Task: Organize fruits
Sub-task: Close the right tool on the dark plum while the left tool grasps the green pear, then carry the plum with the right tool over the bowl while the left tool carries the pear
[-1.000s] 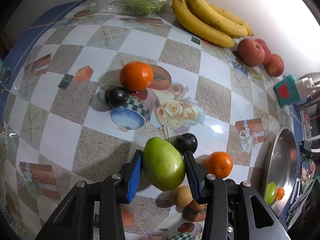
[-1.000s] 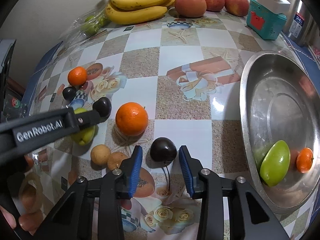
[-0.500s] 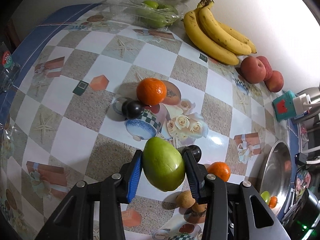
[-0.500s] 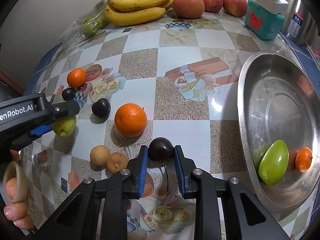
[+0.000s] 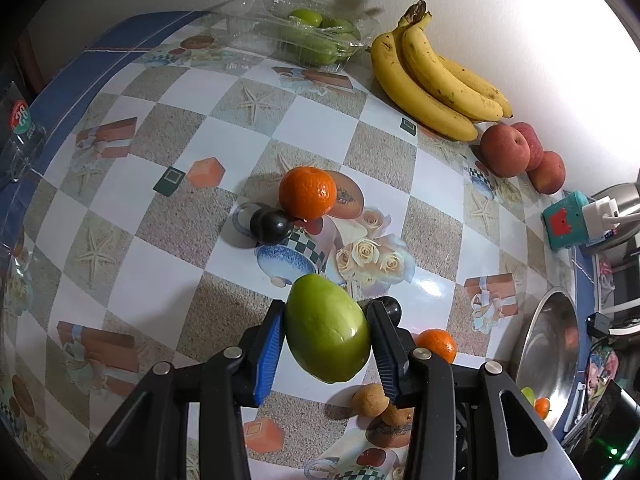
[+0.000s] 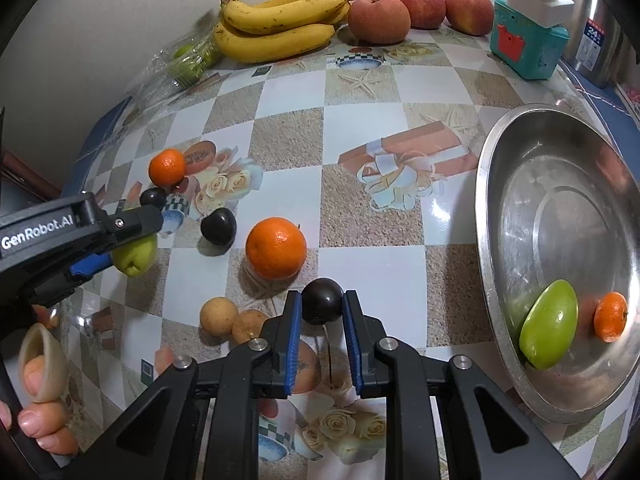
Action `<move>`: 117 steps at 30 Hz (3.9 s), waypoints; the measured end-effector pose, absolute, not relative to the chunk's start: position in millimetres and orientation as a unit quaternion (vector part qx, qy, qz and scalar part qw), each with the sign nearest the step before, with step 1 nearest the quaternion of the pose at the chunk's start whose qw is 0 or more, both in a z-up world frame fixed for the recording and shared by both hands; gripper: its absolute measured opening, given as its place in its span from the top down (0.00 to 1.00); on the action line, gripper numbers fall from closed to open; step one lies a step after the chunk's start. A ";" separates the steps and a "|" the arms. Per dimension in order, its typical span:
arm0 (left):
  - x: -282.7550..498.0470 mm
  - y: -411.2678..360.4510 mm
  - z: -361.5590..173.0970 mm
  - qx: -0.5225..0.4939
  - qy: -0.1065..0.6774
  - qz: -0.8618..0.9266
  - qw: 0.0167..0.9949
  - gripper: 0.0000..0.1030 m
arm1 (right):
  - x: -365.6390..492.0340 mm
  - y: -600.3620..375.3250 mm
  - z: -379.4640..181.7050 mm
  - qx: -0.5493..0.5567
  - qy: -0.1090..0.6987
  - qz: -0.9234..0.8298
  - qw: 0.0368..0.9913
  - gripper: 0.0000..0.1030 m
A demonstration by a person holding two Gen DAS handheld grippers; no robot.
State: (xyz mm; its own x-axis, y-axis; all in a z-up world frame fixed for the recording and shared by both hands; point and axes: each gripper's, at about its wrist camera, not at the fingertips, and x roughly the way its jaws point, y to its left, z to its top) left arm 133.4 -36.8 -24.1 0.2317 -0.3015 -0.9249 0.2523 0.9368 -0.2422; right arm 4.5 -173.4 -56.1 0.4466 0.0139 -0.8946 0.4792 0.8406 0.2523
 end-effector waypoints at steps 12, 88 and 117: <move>132.9 -37.0 -24.0 -0.021 0.594 -0.177 0.784 0.57 | 10.2 -176.3 -55.1 0.239 0.501 -0.142 0.820 0.78; 13.9 -217.6 -10.9 0.088 0.496 -0.456 0.734 0.57 | -108.5 -334.0 -47.3 0.406 0.396 -0.327 0.756 0.76; 11.5 -264.3 -52.0 0.134 0.505 -0.432 0.735 0.57 | -119.0 -350.9 -65.6 0.408 0.404 -0.354 0.738 0.76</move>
State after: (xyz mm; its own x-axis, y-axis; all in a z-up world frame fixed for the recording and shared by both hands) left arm 11.5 -264.3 -52.0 0.1165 -0.4999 -0.8582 0.7707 0.5905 -0.2394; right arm -119.0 -350.9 -65.6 0.4237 -0.1935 -0.8849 0.8521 0.4164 0.3170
